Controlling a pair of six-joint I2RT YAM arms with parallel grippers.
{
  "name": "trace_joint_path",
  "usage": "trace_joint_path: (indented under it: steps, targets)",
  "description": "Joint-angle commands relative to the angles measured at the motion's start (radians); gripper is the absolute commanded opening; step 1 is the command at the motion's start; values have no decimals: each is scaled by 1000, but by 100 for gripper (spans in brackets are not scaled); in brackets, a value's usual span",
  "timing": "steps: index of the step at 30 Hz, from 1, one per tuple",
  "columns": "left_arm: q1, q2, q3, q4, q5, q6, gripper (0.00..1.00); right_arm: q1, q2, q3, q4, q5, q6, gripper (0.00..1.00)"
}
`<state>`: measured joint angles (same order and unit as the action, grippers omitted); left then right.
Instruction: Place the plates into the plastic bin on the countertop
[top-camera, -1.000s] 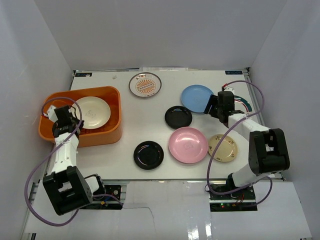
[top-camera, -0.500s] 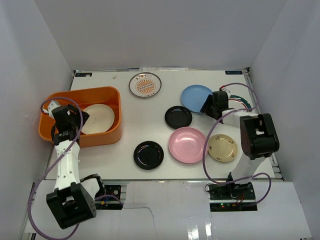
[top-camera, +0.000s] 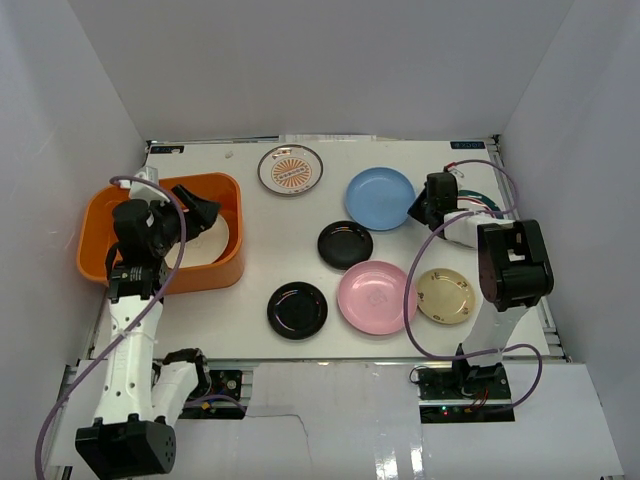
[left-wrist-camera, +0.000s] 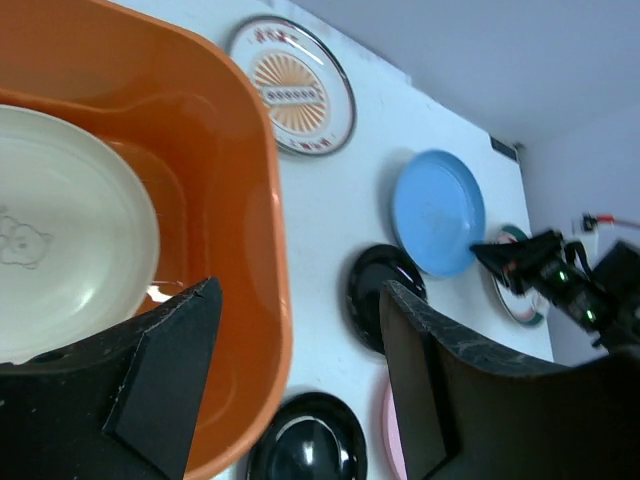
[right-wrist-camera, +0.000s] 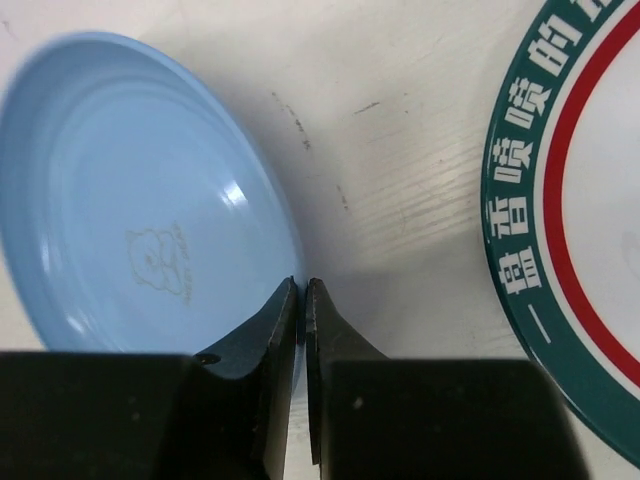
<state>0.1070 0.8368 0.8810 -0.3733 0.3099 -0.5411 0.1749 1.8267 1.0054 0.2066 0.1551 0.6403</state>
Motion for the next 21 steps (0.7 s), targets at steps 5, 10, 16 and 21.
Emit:
trace_joint_path:
  steps: [5, 10, 16, 21]
  targets:
    - [-134, 77, 125, -30, 215, 26, 75, 3, -245, -37, 160, 0, 21, 8]
    - [-292, 149, 141, 0, 158, 18, 77, 26, -386, -103, 169, -124, -37, 8]
    - [-561, 277, 147, 57, 17, 10, 81, 150, -524, -154, 82, -379, -106, 8]
    - [-601, 298, 110, 134, -46, -19, 79, 210, -613, -163, 36, -468, -126, 8]
